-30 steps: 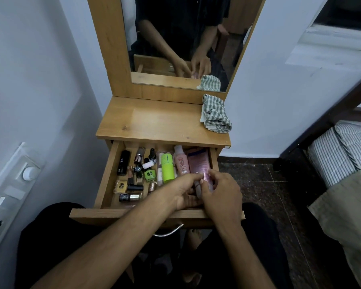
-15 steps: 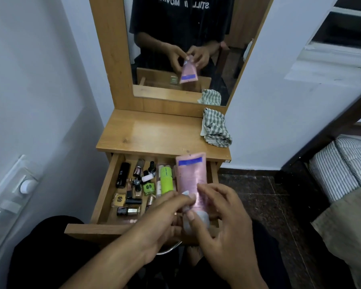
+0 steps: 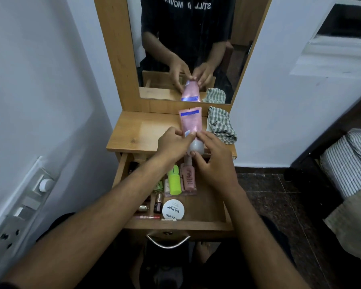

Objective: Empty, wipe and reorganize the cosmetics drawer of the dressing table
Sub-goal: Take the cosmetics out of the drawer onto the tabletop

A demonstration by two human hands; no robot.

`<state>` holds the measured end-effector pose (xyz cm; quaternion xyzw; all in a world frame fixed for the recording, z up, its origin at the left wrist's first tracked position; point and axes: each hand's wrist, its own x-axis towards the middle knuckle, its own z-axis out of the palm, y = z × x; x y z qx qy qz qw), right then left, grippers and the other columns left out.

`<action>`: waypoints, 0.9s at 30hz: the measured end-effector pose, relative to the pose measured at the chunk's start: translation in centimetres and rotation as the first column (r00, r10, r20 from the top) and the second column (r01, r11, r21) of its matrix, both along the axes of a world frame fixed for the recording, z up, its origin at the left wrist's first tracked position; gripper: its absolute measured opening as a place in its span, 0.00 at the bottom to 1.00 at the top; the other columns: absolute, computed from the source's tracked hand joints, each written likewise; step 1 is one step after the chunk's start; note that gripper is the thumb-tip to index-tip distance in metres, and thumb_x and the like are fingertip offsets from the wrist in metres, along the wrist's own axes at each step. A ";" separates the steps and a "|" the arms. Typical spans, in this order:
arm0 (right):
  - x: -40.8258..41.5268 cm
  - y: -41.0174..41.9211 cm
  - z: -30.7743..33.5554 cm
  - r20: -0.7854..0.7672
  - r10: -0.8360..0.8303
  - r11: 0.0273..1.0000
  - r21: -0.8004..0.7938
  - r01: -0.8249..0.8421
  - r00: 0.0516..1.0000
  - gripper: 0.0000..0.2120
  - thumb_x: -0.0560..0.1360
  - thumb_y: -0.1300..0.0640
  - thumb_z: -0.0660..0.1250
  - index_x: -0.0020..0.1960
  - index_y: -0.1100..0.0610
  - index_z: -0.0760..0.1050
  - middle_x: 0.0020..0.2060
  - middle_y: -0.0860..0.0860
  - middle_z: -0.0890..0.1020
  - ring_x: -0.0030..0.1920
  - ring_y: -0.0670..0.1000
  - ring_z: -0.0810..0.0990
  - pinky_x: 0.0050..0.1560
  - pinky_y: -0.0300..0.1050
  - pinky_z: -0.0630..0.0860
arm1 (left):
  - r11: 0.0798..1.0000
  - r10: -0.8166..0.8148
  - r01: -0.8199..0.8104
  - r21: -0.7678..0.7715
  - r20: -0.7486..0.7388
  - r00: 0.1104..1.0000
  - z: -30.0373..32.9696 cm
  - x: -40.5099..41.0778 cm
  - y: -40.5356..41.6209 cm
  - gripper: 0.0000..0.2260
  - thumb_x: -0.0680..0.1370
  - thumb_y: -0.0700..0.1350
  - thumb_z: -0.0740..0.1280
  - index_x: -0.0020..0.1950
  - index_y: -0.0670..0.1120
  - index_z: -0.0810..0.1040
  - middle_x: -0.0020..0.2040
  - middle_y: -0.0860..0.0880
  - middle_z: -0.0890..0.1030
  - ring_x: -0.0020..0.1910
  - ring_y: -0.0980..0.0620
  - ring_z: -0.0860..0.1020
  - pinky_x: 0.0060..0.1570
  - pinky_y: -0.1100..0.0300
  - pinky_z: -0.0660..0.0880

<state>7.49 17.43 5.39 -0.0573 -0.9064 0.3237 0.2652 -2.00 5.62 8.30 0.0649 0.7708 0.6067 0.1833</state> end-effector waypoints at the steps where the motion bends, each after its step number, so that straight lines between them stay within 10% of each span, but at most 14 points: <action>1: -0.5 0.0 -0.1 -0.004 -0.008 1.000 0.013 0.008 1.000 0.27 0.75 0.58 0.73 0.73 0.58 0.73 0.70 0.52 0.76 0.69 0.52 0.74 0.69 0.54 0.73 | 1.000 0.012 -0.013 -0.021 -0.023 1.000 -0.1 -0.4 0.3 0.26 0.63 0.68 0.71 0.50 0.50 0.77 0.48 0.45 0.84 0.45 0.45 0.85 0.44 0.43 0.84; 9: -0.7 -0.4 -2.5 -0.077 -0.112 0.993 0.035 0.115 0.991 0.26 0.78 0.59 0.71 0.75 0.58 0.71 0.72 0.53 0.75 0.72 0.53 0.72 0.73 0.44 0.67 | 0.982 -0.003 -0.044 -0.186 -0.245 0.969 -0.7 -0.4 1.4 0.19 0.77 0.61 0.69 0.56 0.46 0.83 0.48 0.49 0.85 0.46 0.52 0.83 0.45 0.58 0.80; 18: -0.2 -0.8 -3.0 -0.142 -0.136 0.991 -0.012 0.136 0.981 0.27 0.77 0.60 0.72 0.75 0.59 0.71 0.72 0.54 0.75 0.72 0.53 0.72 0.70 0.54 0.73 | 0.990 -0.016 -0.012 -0.140 -0.198 0.980 -0.7 -0.5 1.5 0.20 0.75 0.62 0.71 0.58 0.48 0.80 0.44 0.54 0.79 0.48 0.50 0.82 0.51 0.48 0.83; 23: 1.8 -1.6 -2.3 -0.313 -0.275 0.961 -0.070 0.266 0.909 0.15 0.76 0.59 0.74 0.62 0.57 0.79 0.51 0.50 0.83 0.49 0.48 0.81 0.49 0.42 0.78 | 0.983 0.065 -0.110 -0.150 -0.276 0.959 -1.7 1.1 0.0 0.24 0.76 0.60 0.70 0.65 0.47 0.76 0.53 0.51 0.80 0.53 0.51 0.79 0.56 0.51 0.78; 27: 2.6 -1.8 -3.5 -0.091 -0.291 0.954 -0.100 0.282 0.952 0.04 0.75 0.56 0.74 0.49 0.52 0.82 0.34 0.43 0.81 0.33 0.43 0.79 0.36 0.46 0.79 | 0.983 0.118 -0.159 -0.091 -0.353 0.928 -3.6 3.7 -2.9 0.08 0.77 0.47 0.72 0.53 0.47 0.79 0.42 0.54 0.80 0.40 0.60 0.77 0.43 0.66 0.74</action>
